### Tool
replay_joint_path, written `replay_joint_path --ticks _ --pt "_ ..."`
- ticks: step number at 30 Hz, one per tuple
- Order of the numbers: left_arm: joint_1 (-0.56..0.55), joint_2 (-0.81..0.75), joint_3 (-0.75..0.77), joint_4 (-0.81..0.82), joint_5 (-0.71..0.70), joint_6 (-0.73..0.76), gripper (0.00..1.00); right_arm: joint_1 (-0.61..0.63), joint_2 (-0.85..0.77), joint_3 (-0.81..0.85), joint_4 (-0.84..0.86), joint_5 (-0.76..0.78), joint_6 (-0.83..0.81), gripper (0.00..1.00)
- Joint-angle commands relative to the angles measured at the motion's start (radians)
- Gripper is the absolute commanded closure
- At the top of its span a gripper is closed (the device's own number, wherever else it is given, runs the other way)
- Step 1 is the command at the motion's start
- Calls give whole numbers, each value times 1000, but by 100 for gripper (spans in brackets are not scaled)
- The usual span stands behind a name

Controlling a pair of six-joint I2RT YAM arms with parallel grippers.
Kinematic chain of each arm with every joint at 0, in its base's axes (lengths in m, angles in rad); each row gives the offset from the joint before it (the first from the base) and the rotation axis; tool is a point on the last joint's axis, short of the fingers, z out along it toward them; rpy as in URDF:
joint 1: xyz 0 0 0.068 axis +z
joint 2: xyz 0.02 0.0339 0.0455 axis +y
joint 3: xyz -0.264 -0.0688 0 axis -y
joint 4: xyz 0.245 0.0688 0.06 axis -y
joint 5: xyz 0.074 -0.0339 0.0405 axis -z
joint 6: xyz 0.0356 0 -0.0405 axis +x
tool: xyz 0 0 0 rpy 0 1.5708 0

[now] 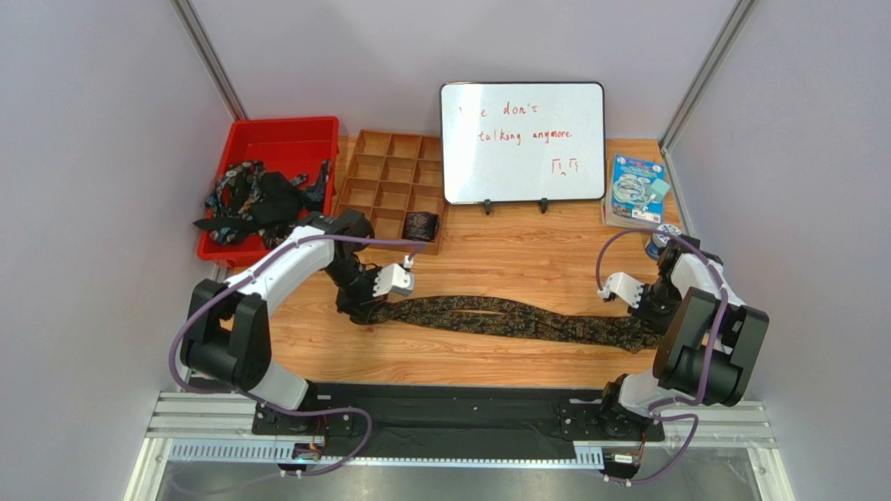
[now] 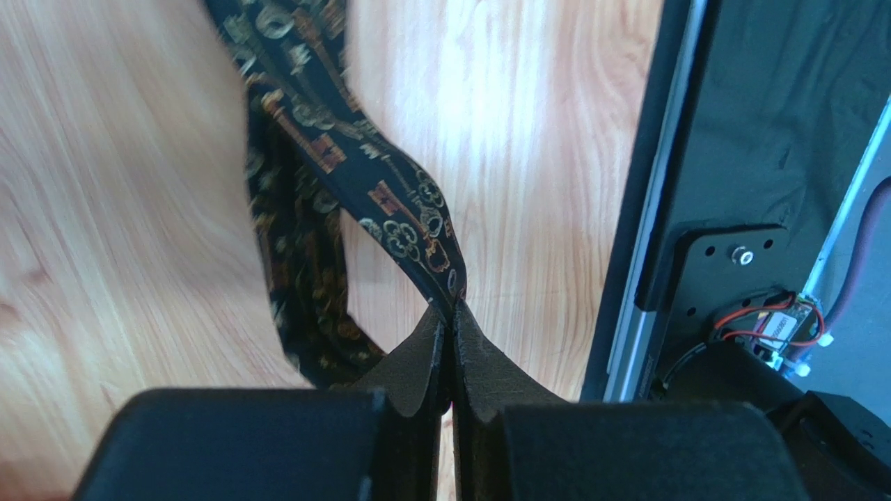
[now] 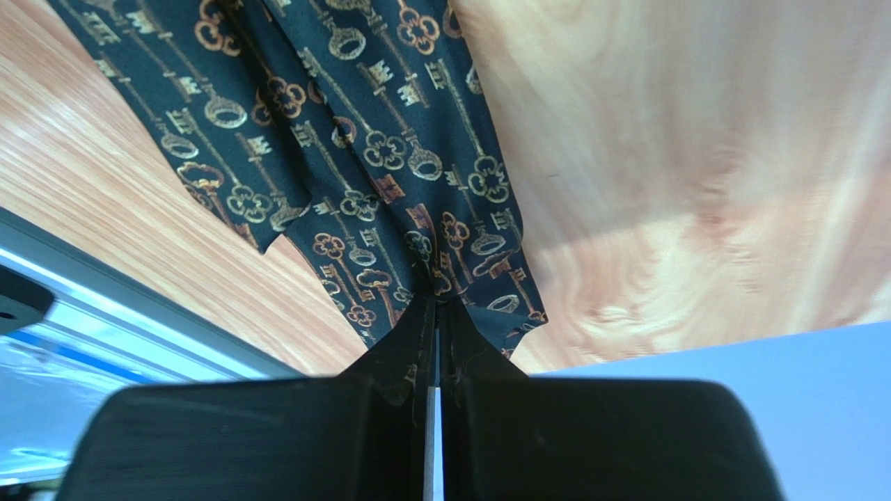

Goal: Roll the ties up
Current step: Flatten out the tie at the center of the board.

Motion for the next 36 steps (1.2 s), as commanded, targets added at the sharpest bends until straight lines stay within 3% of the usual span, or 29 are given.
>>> replay_joint_path --ticks 1,2,4,5,6,10,11,12,13,17,19,24,25,28,36 --pt "83 58 48 -40 20 79 94 -5 21 80 32 -33 -108 100" --pt "94 67 50 -32 2 93 89 -5 40 89 32 -36 -103 100" --pt "92 64 41 -20 -16 96 71 -4 52 108 29 -39 -80 98" --pt "97 55 38 -14 -15 93 61 -1 54 111 29 -36 -72 95" --pt "100 47 38 -6 -15 85 47 1 45 114 30 -34 -56 86" --pt "143 23 67 46 19 27 36 -4 12 198 3 -34 70 61" --pt "154 13 85 66 48 9 34 -5 6 254 -66 -48 114 47" --pt "155 7 91 74 66 -16 29 -4 3 287 -103 -50 132 27" --pt "154 -5 94 104 88 -33 24 -4 -9 311 -138 -118 150 15" --pt "93 -37 67 227 134 -125 17 70 -26 384 -270 -229 263 18" --pt "65 -22 65 270 132 -154 15 140 -37 378 -282 -267 374 25" --pt "10 27 55 344 92 -205 15 415 -71 318 -182 -333 647 41" --pt "7 32 50 354 91 -206 16 505 -71 291 -139 -338 667 43" --pt "5 43 18 373 65 -208 17 622 -60 228 -41 -326 741 49" --pt "5 52 -74 400 48 -219 16 769 32 145 98 -315 810 52"
